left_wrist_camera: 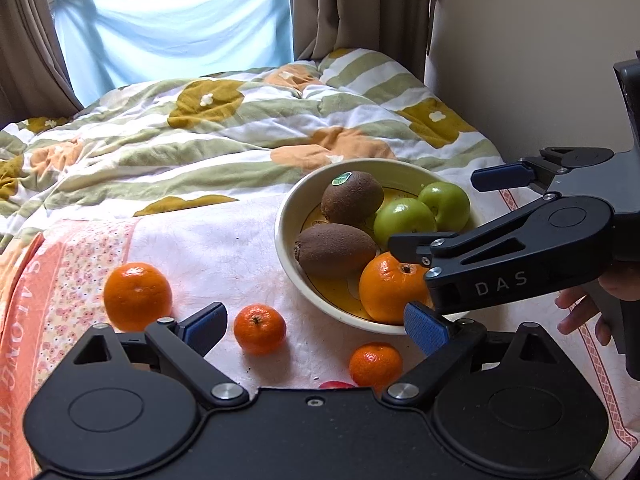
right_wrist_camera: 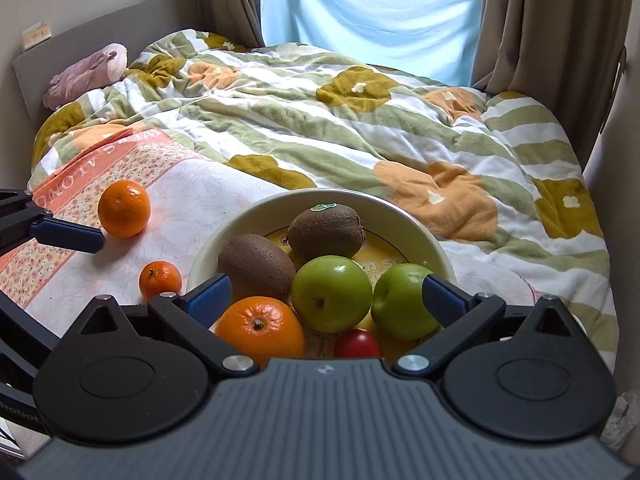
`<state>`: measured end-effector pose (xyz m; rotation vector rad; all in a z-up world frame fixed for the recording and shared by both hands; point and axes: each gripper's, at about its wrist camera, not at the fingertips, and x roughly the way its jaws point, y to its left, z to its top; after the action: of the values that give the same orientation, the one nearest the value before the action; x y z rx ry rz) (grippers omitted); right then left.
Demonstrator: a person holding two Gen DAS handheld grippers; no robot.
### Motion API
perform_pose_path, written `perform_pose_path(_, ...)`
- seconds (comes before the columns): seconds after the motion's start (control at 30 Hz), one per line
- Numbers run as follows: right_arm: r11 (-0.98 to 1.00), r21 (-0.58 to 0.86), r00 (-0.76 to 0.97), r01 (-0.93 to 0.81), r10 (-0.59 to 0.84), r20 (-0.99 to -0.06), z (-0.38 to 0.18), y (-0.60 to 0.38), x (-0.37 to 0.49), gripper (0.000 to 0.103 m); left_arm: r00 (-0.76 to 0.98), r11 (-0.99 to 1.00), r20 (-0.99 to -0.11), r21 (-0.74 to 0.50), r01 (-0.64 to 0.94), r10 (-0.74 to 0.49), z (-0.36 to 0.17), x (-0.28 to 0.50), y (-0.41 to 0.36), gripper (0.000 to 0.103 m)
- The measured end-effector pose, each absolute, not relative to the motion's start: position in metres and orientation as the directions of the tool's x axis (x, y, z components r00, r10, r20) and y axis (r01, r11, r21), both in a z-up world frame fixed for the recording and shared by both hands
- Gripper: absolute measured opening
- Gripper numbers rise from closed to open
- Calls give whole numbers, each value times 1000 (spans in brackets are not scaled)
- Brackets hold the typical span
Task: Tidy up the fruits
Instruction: 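Carry orange and apple over the duck bowl and open both tools, then move both tools back toward the fruit left on the cloth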
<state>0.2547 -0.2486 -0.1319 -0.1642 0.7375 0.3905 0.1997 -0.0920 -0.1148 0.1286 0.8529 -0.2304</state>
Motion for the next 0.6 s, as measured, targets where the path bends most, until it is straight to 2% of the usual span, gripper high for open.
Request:
perform_pose_path(0.27, 924, -27, 707, -382, 274, -652, -104, -253, 232, 103, 680, 977, -722, 31, 211, -124, -91, 174, -72, 97)
perform_pose_path(0.6, 940, 16, 729, -340, 274, -627, -56, -256, 196, 103, 769, 988, -635, 53, 143, -77, -47, 136, -44, 97)
